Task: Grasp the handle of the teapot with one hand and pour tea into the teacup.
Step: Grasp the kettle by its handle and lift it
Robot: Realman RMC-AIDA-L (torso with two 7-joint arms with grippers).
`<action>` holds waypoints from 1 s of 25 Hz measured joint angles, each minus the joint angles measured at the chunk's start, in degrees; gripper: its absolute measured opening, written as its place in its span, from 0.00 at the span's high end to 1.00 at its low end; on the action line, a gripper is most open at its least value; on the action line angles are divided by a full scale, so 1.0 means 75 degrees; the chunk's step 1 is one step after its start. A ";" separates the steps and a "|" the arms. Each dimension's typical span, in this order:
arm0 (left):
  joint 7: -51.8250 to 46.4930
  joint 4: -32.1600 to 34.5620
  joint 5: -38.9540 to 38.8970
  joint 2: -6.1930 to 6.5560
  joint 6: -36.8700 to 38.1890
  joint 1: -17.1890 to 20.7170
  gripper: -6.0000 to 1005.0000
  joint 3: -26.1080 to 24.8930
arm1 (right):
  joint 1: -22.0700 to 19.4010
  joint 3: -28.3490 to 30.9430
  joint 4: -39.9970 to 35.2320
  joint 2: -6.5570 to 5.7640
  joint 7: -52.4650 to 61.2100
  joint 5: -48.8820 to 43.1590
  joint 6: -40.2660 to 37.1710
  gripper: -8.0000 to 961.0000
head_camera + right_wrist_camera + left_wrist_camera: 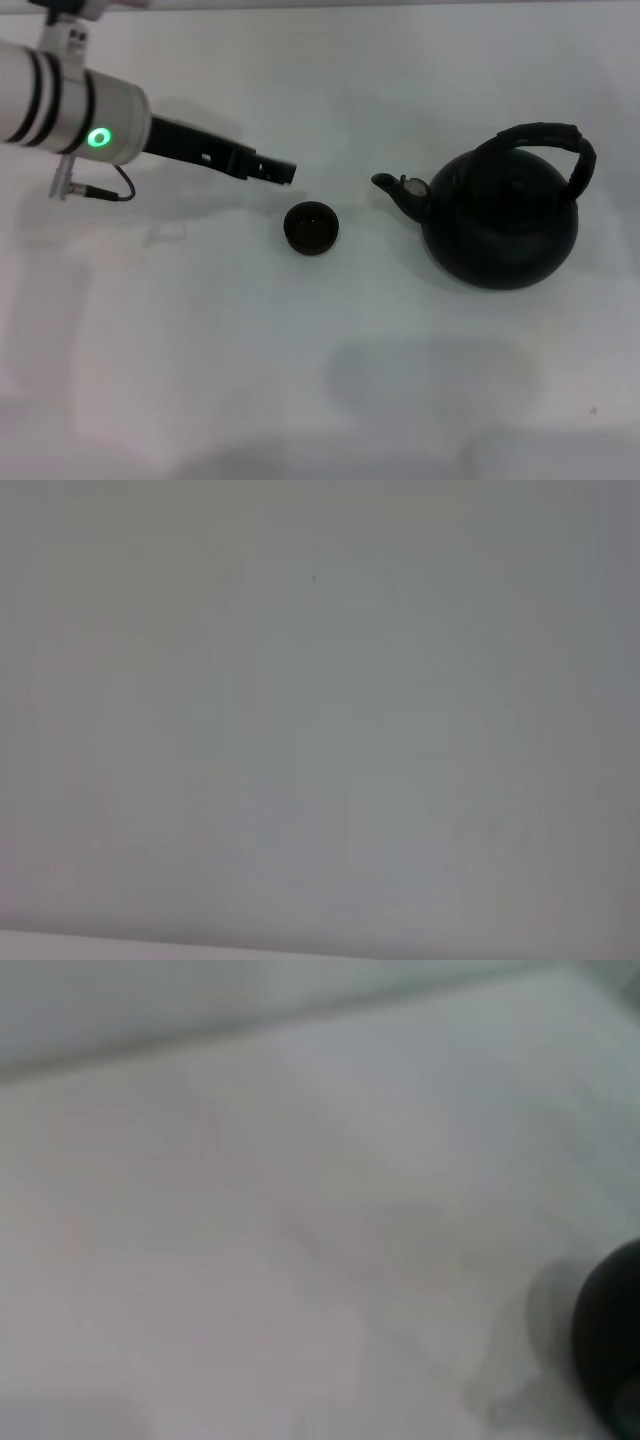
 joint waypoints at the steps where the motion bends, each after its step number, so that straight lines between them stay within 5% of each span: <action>1: 0.0370 0.0139 -0.0352 0.0000 0.0151 0.0258 0.19 -0.0016 | -0.0003 -0.0011 -0.0005 0.0000 0.0000 -0.0001 -0.0001 0.16; 7: 0.3210 -0.0011 -0.2893 -0.0004 0.0549 0.1569 0.19 -0.0919 | -0.0157 -0.0505 -0.0270 -0.0019 0.0204 -0.0043 0.0000 0.16; 11: 0.6231 -0.1285 -0.5467 0.0013 0.0150 0.2196 0.19 -0.1685 | -0.1103 -0.1667 -0.2010 -0.0024 0.1666 -0.0551 -0.0222 0.16; 17: 0.9140 -0.3195 -0.7173 0.0019 -0.0688 0.2353 0.19 -0.2470 | -0.2220 -0.2319 -0.4811 0.0021 0.4221 -0.2307 -0.0880 0.16; 25: 1.0655 -0.4576 -0.7812 0.0004 -0.0670 0.2306 0.20 -0.2913 | -0.2986 -0.2646 -0.7862 0.0062 0.8209 -0.5244 -0.0787 0.16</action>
